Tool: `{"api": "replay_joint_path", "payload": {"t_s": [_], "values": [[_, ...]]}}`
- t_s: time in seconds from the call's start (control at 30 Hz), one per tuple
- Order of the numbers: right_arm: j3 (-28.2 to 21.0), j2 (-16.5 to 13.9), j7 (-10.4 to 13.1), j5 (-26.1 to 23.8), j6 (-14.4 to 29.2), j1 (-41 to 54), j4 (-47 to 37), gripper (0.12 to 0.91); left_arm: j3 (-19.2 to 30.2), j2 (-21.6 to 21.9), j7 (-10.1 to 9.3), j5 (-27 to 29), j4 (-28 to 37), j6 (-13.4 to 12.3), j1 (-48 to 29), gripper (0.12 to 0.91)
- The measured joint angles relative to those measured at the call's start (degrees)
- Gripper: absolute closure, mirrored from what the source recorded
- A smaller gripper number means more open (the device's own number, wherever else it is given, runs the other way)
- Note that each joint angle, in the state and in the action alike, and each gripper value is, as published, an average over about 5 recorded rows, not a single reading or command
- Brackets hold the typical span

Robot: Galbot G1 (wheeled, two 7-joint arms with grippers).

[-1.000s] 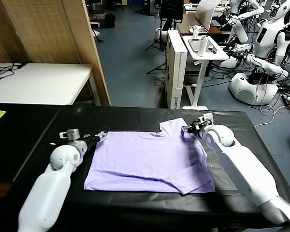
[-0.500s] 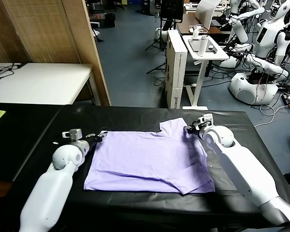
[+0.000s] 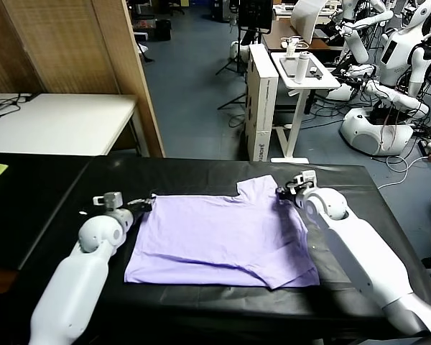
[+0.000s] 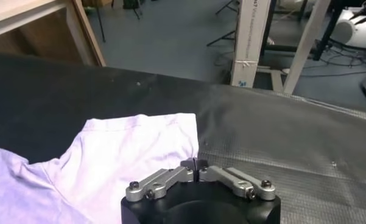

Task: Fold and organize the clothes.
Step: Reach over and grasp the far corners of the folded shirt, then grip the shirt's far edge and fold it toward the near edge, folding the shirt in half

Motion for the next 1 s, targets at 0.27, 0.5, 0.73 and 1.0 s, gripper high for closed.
{"api": "replay_joint_path", "payload": {"t_s": [0.27,0.5,0.73,1.0], "values": [[2.24,-1.74,-0.71,2.31,1.72,-2.00,3.36,0.886,-0.74,0.27,-0.31,-0.61,-2.09,-0.38,1.28,0.813],[4.19,-3.30,-0.92,3.45,2.06,-4.37,7.32,0.886,-2.07,0.71,-0.46,-1.44,-5.64,-0.94,3.44,0.813],[6.70,-5.25,-0.67,5.16,1.66,-7.51,12.10,0.886,-3.72,1.23,-0.55,-2.25,-9.55,-1.11,6.32,0.813],[10.49,-8.47,-0.20,6.51,0.09,-13.46,18.89,0.886,-6.78,2.32,-0.61,-4.02,-15.12,-1.13,10.80,0.813]]}}
